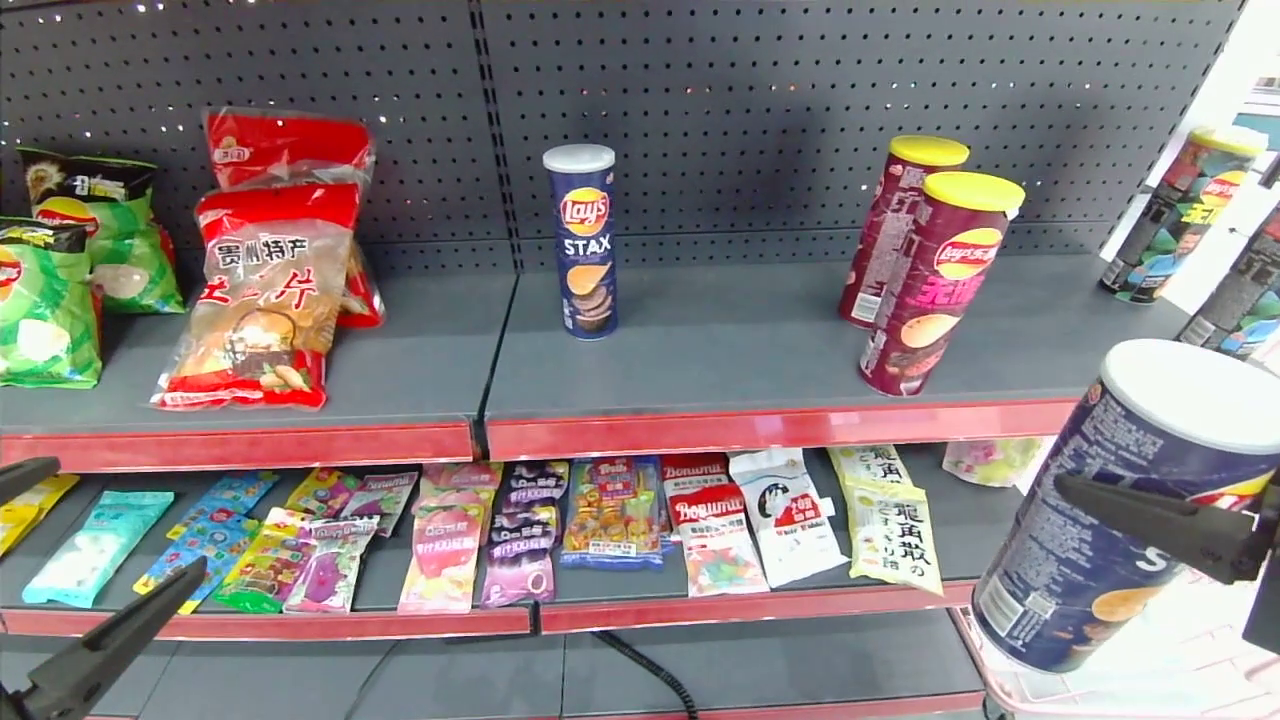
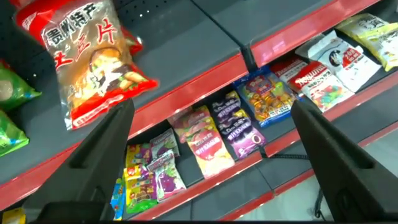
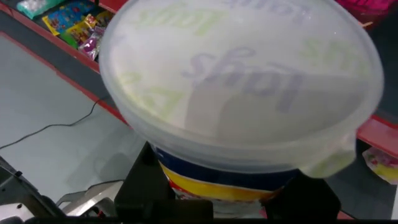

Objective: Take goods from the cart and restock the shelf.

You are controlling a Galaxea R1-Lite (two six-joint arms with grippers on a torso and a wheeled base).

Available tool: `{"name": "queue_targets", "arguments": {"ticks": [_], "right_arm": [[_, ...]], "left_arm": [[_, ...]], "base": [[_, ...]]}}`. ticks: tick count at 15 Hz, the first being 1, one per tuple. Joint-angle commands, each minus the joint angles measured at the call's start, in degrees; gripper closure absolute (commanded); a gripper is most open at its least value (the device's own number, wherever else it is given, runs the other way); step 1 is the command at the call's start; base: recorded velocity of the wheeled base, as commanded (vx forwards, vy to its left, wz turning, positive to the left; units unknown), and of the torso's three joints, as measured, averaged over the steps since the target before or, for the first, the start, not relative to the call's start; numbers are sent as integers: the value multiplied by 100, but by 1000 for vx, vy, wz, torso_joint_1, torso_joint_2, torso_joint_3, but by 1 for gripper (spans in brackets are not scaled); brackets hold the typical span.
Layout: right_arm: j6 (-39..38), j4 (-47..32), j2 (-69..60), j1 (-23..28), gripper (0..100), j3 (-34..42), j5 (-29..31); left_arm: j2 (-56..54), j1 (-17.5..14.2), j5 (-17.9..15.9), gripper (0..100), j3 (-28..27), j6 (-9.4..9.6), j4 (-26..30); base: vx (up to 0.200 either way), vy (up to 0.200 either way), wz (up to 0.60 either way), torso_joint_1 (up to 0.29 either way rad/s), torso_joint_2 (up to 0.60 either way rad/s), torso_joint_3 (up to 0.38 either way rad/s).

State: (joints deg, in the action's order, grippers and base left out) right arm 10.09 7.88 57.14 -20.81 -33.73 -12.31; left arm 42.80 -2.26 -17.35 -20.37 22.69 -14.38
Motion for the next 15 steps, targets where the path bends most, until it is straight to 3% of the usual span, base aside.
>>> {"name": "queue_targets", "arguments": {"ticks": [1, 3, 7, 12, 15], "right_arm": [[1, 135, -45, -134, 100, 77, -43], [1, 285, -45, -415, 100, 174, -87], [1, 381, 34, -503, 100, 156, -78], [1, 390, 8, -477, 100, 156, -78], [1, 390, -10, -468, 100, 174, -78]], "left_arm": [[-53, 6, 56, 0, 16, -1, 6], [-53, -3, 74, 0, 16, -1, 6], [-53, -3, 232, 0, 16, 8, 6], [-53, 6, 223, 0, 7, -1, 6], [-53, 6, 223, 0, -2, -1, 6]], "base": [[0, 0, 0, 0, 0, 0], [0, 0, 0, 0, 0, 0], [200, 0, 0, -9, -1, 7], [0, 0, 0, 0, 0, 0], [0, 200, 0, -14, -2, 4]]}}
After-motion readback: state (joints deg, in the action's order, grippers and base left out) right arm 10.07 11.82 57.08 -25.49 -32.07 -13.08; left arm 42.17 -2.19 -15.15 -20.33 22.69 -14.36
